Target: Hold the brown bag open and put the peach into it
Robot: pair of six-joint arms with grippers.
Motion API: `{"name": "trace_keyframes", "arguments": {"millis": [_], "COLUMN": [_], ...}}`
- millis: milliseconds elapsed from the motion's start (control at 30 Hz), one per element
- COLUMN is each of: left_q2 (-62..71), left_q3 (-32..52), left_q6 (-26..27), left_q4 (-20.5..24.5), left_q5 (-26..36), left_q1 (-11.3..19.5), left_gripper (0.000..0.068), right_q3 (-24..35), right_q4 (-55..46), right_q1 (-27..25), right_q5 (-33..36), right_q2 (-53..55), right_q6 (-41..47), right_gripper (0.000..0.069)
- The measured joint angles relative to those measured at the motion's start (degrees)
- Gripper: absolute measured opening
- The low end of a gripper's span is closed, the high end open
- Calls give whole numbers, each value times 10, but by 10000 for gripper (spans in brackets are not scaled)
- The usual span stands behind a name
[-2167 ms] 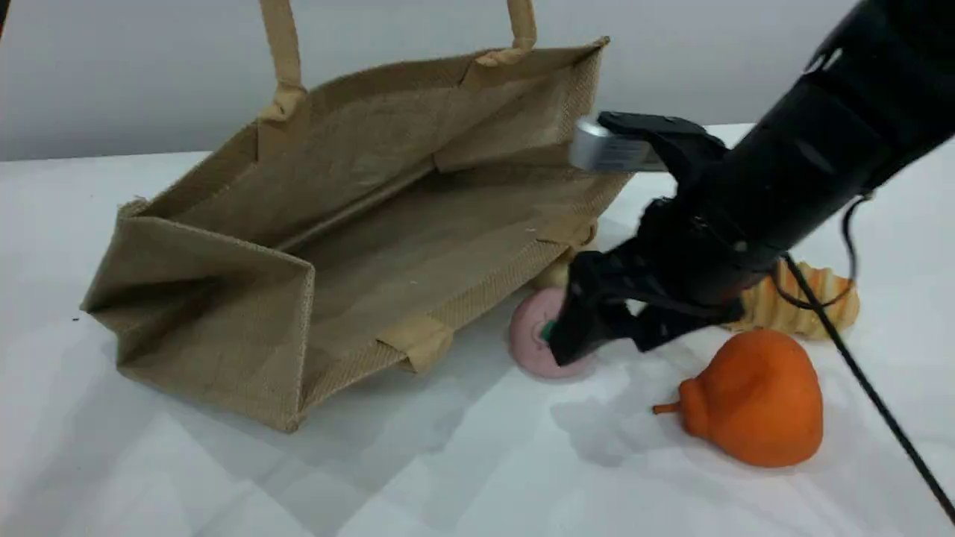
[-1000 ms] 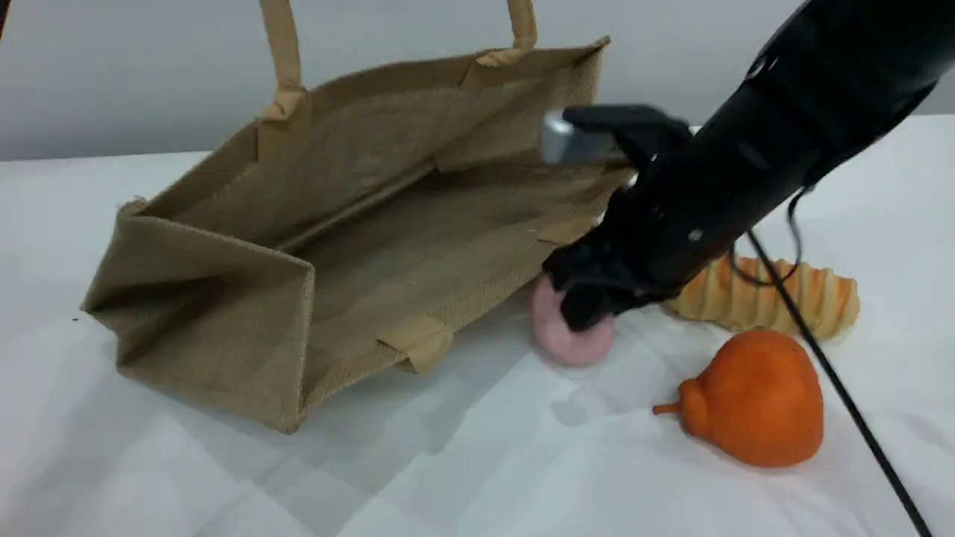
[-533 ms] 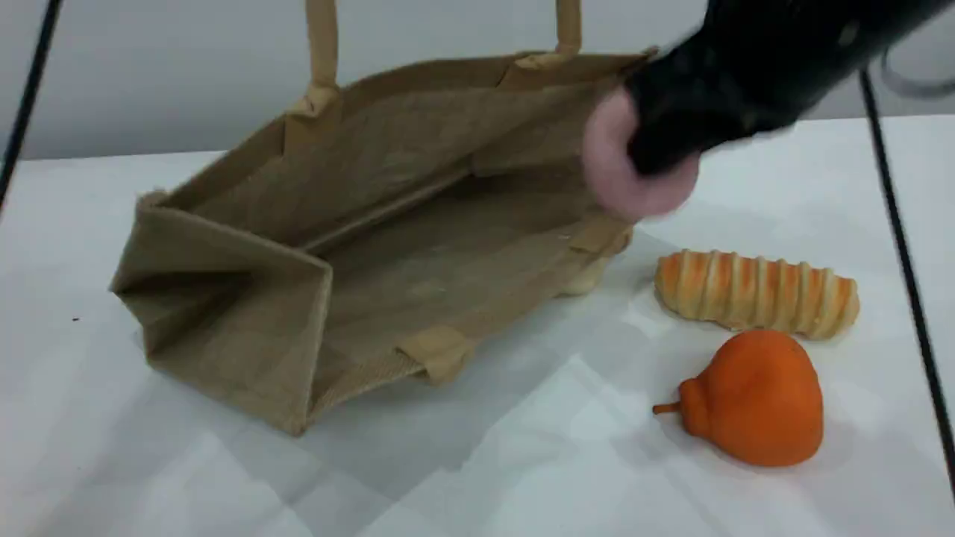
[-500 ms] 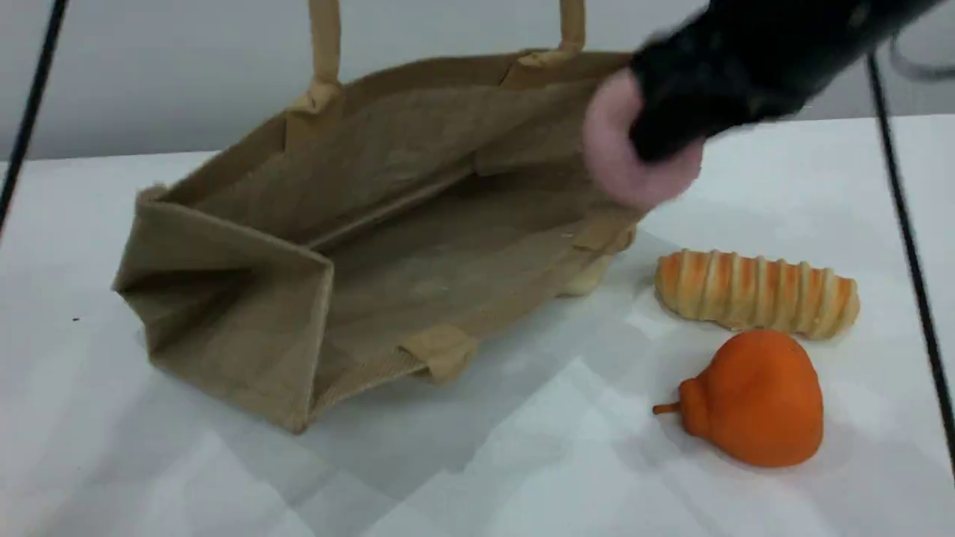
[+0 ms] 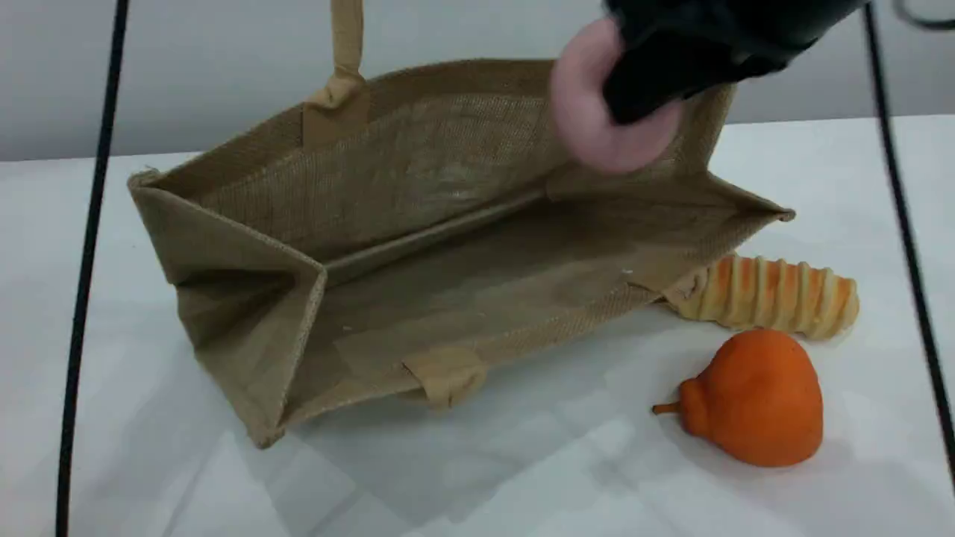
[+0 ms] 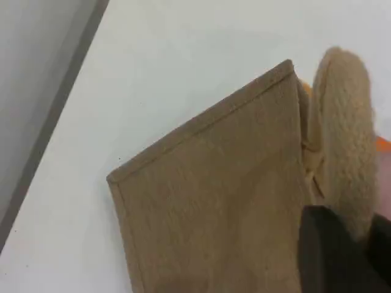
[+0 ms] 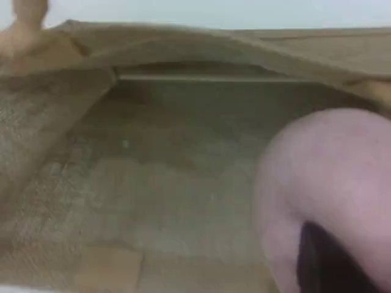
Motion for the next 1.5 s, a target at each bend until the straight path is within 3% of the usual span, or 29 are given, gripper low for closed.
{"name": "trace_keyframes", "arguments": {"millis": [200, 433, 533, 633, 833, 933, 1200, 1400, 1500], "left_q2": [0, 0, 0, 0, 0, 0, 0, 0, 0], "left_q3": [0, 0, 0, 0, 0, 0, 0, 0, 0], "left_q6": [-7, -7, -7, -7, -7, -8, -8, -8, -8], "left_q4": [0, -1, -1, -1, -1, 0, 1, 0, 0], "left_q5": [0, 0, 0, 0, 0, 1, 1, 1, 1], "left_q1": [1, 1, 1, 1, 1, 1, 1, 1, 1], "left_gripper": [90, 90, 90, 90, 90, 90, 90, 90, 90], "right_q3": [-3, -24, -40, -58, -76, -76, -76, -76, -76], "right_q4": [6, 43, 79, 91, 86, 80, -2, -68, -90], "right_q1": [46, 47, 47, 47, 45, 45, 20, -53, -109], "right_q5": [-83, -160, -163, -130, -88, -70, 1, 77, 80], "right_q2": [59, 160, 197, 218, 214, 199, 110, 23, -18], "right_q6": [0, 0, 0, 0, 0, -3, -1, 32, 41], "right_gripper": [39, 47, 90, 205, 566, 667, 662, 624, 617]}}
